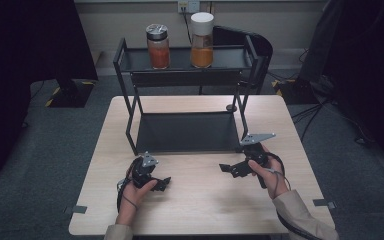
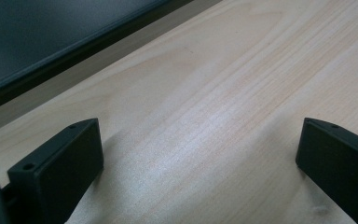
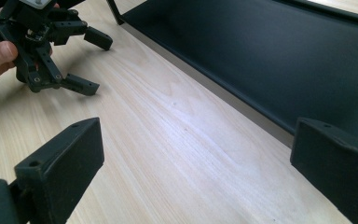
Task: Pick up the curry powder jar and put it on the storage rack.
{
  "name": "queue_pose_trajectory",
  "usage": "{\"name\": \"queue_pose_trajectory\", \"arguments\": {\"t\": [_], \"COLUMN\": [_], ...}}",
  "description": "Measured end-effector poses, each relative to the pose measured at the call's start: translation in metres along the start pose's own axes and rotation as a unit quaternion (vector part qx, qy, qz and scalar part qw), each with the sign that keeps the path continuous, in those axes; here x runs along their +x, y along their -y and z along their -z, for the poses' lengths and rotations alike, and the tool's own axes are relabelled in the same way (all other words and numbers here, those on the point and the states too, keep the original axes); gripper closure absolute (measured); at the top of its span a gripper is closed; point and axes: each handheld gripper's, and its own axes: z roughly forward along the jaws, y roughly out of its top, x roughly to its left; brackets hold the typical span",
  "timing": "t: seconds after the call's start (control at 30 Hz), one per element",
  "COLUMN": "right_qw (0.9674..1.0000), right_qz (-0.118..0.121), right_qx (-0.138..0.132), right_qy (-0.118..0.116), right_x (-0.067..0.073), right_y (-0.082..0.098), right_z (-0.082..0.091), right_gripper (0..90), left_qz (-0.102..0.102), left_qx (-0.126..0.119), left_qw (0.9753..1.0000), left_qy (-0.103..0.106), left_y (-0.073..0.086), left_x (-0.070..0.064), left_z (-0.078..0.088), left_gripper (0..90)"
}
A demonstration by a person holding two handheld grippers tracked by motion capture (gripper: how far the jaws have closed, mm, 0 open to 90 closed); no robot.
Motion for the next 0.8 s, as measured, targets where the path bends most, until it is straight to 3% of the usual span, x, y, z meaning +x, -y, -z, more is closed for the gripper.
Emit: {"name": "queue_pose_trajectory", "arguments": {"t": [0.8], "right_qw": [0.9997], "right_qz": [-0.018], "right_qx": [0.003], "right_qy": [0.014], "right_x": [-0.017], "right_y": [0.04], "right_z": [0.013], "right_gripper": [1.6], "left_qz": [-0.001], "left_qx": [0.0], "left_qw": [1.0], "left_qy": [0.0], "left_y": [0.0], "left_x": [0.0], "left_z": [0.0], "left_gripper": [0.0]}}
